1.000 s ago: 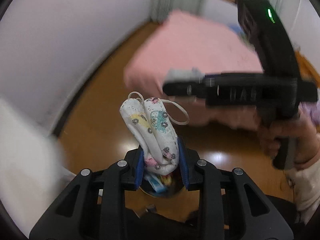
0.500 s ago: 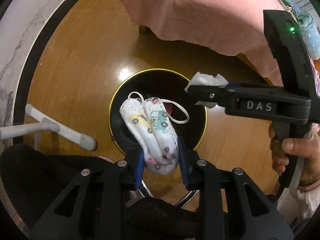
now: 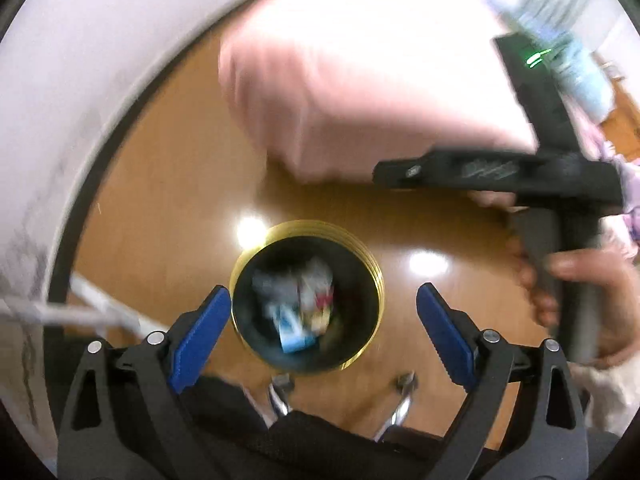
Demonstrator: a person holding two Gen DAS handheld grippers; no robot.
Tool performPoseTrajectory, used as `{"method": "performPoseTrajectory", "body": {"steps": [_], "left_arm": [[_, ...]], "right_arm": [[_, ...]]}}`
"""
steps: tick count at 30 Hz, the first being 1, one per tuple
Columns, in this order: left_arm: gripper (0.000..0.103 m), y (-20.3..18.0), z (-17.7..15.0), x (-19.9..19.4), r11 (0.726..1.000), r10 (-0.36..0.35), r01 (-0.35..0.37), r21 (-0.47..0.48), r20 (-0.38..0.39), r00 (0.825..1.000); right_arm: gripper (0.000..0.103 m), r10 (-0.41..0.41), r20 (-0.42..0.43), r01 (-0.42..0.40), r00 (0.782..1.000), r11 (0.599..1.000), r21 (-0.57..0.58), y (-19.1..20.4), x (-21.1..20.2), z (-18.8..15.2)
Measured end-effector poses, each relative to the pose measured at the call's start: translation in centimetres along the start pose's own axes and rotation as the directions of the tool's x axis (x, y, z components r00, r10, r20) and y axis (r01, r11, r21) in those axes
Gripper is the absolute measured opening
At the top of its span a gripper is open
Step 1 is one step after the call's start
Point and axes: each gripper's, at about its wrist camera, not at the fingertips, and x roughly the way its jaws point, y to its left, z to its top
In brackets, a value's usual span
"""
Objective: Collect trash
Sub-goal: 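Carry the tissue and mask over the bin and release both, then grasp the pink box with the right tool while the left grasps the cigarette pack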
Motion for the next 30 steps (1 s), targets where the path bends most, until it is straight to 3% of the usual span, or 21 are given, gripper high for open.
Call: {"method": "performPoseTrajectory", "body": {"steps": [2, 4, 6, 8, 9, 10, 11, 13, 15, 16, 17, 18, 20, 22, 25, 28, 30], "left_arm": [[0.093, 0.2, 0.1, -7.1, 1.0, -0.013, 0.011, 0.013, 0.159, 0.987], [0.096, 1.1, -0.5, -12.5, 1.0, 0.022, -0.027, 0.014, 0.278, 0.96], [0.096, 3.7, -2.3, -18.9, 0.991, 0.135, -0.134, -0.03, 0.404, 0.905], [0.096, 7.3, -4.8, -23.6, 0.962, 0.272, -0.241, -0.127, 0.452, 0.849], [0.096, 9.7, -6.6, -25.8, 0.933, 0.36, -0.3, -0.2, 0.447, 0.819], [0.096, 12.3, -8.6, -27.8, 0.891, 0.448, -0.355, -0.283, 0.42, 0.789], [0.096, 14.0, -10.2, -29.1, 0.858, 0.501, -0.383, -0.342, 0.396, 0.77], [0.096, 18.5, -15.1, -32.1, 0.763, 0.607, -0.422, -0.489, 0.321, 0.727], [0.096, 22.8, -21.1, -34.9, 0.616, 0.707, -0.455, -0.643, 0.197, 0.679], [0.096, 24.4, -23.6, -35.9, 0.548, 0.737, -0.466, -0.694, 0.137, 0.662], [0.096, 26.2, -26.5, -36.8, 0.462, 0.761, -0.475, -0.749, 0.06, 0.646], [0.096, 27.9, -29.1, -37.4, 0.388, 0.768, -0.471, -0.792, -0.005, 0.641], [0.096, 30.4, -32.6, -38.2, 0.302, 0.755, -0.437, -0.847, -0.067, 0.652], [0.096, 32.2, -34.1, -38.5, 0.272, 0.743, -0.405, -0.873, -0.077, 0.664], [0.096, 34.1, -34.0, -38.1, 0.293, 0.727, -0.422, -0.858, -0.087, 0.681], [0.096, 36.4, -33.3, -37.2, 0.362, 0.696, -0.443, -0.82, -0.078, 0.713], [0.096, 37.6, -32.9, -36.3, 0.377, 0.69, -0.472, -0.797, -0.098, 0.718]], "right_arm": [[0.097, -0.056, 0.183, 0.075, 0.982, 0.992, -0.099, 3.1, -5.0, 0.5], [0.097, -0.035, 0.368, 0.111, 0.929, 0.976, -0.187, 7.0, -10.2, 0.4], [0.097, 0.02, 0.462, 0.122, 0.887, 0.954, -0.275, 11.3, -13.8, 0.4], [0.097, 0.085, 0.478, 0.099, 0.874, 0.933, -0.347, 15.2, -15.3, 0.3], [0.097, 0.134, 0.464, 0.066, 0.876, 0.918, -0.39, 17.7, -15.6, 0.2], [0.097, 0.168, 0.445, 0.039, 0.879, 0.907, -0.42, 19.7, -15.5, 0.1], [0.097, 0.204, 0.42, 0.01, 0.884, 0.891, -0.453, 21.8, -15.2, -0.1], [0.097, 0.264, 0.354, -0.038, 0.897, 0.846, -0.532, 26.8, -14.0, -1.3], [0.097, 0.308, 0.266, -0.081, 0.914, 0.778, -0.623, 32.4, -12.1, -2.8], [0.097, 0.324, 0.222, -0.103, 0.92, 0.744, -0.66, 34.7, -11.3, -3.5], [0.097, 0.338, 0.175, -0.126, 0.925, 0.705, -0.698, 37.2, -10.5, -4.3], [0.097, 0.353, 0.121, -0.152, 0.928, 0.653, -0.742, 40.1, -9.6, -5.5], [0.097, 0.37, 0.053, -0.184, 0.927, 0.575, -0.797, 44.5, -8.5, -7.3], [0.097, 0.395, -0.025, -0.23, 0.918, 0.483, -0.845, 48.9, -7.6, -9.7], [0.097, 0.41, -0.156, -0.314, 0.898, 0.353, -0.881, 54.0, -6.5, -12.8], [0.097, 0.366, -0.233, -0.33, 0.901, 0.229, -0.916, 58.4, -4.9, -15.6], [0.097, 0.33, -0.28, -0.348, 0.902, 0.169, -0.922, 60.5, -3.6, -17.0]]}}
